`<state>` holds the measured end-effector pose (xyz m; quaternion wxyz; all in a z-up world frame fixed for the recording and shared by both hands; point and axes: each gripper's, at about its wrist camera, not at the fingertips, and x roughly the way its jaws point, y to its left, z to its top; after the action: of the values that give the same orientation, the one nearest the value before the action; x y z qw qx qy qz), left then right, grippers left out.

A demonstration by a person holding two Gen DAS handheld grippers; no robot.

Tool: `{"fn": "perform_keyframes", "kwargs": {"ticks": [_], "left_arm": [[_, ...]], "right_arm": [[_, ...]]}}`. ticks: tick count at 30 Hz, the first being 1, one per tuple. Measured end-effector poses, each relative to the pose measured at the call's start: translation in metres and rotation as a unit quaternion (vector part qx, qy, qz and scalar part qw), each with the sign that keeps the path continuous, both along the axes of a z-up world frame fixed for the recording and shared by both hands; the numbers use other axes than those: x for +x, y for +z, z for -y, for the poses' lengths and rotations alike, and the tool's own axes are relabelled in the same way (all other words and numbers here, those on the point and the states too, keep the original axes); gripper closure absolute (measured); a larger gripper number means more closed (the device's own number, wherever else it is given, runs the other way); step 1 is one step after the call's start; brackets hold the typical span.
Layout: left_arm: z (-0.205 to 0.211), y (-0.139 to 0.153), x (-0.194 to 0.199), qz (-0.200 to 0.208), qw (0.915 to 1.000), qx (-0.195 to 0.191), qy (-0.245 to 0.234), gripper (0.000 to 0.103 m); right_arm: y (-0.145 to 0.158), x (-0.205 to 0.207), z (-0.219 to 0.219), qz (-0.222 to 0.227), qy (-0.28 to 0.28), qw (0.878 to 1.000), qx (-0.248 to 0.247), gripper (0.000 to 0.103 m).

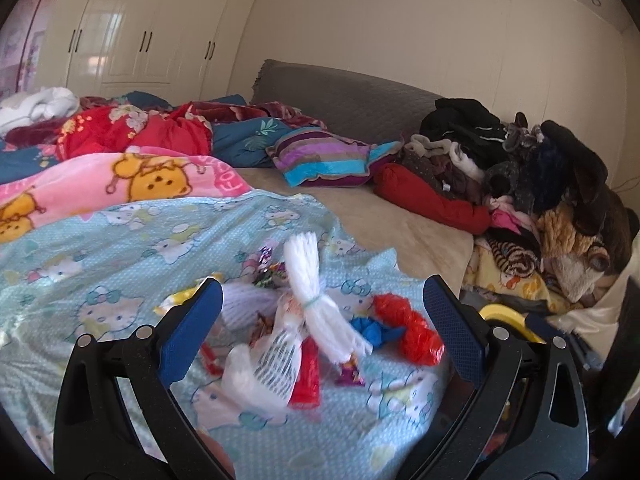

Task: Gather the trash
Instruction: 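Move both grippers toward the trash on the blue sheet, then grasp the white mesh bag with the left gripper while the right grasps the red plastic bag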

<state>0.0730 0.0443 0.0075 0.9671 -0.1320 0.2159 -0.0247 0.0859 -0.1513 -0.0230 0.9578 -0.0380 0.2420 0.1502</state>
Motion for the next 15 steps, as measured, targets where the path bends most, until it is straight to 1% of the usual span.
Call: {"fn": "perform_keyframes", "kwargs": {"ticks": [3, 5, 7, 11, 12, 14, 15], "left_arm": [[-0.001, -0.001, 0.017, -0.007, 0.9998, -0.016, -0.01, 0.011], [0.001, -0.004, 0.029, -0.019, 0.9997, -0.016, -0.008, 0.011], [0.003, -0.007, 0.042, -0.029, 0.9993, -0.017, -0.018, 0.011], [0.009, -0.019, 0.066, -0.058, 0.998, -0.001, -0.023, 0.011], [0.008, -0.023, 0.072, -0.067, 0.9975, -0.001, -0.022, 0.011], [0.005, -0.031, 0.084, -0.085, 0.9962, -0.004, -0.019, 0.011], [0.003, -0.035, 0.089, -0.095, 0.9953, -0.007, -0.014, 0.011]], "right_arm": [[-0.009, 0.018, 0.004, -0.021, -0.004, 1.0, -0.007, 0.006], [-0.016, 0.029, 0.007, -0.035, -0.008, 0.999, -0.015, 0.006], [-0.023, 0.042, 0.009, -0.059, -0.008, 0.998, -0.021, 0.013], [-0.04, 0.067, 0.006, -0.105, -0.016, 0.994, -0.04, 0.017], [-0.046, 0.074, 0.005, -0.119, -0.02, 0.992, -0.045, 0.02], [-0.055, 0.084, 0.004, -0.142, -0.022, 0.989, -0.043, 0.022], [-0.061, 0.089, 0.001, -0.154, -0.024, 0.987, -0.047, 0.026]]}}
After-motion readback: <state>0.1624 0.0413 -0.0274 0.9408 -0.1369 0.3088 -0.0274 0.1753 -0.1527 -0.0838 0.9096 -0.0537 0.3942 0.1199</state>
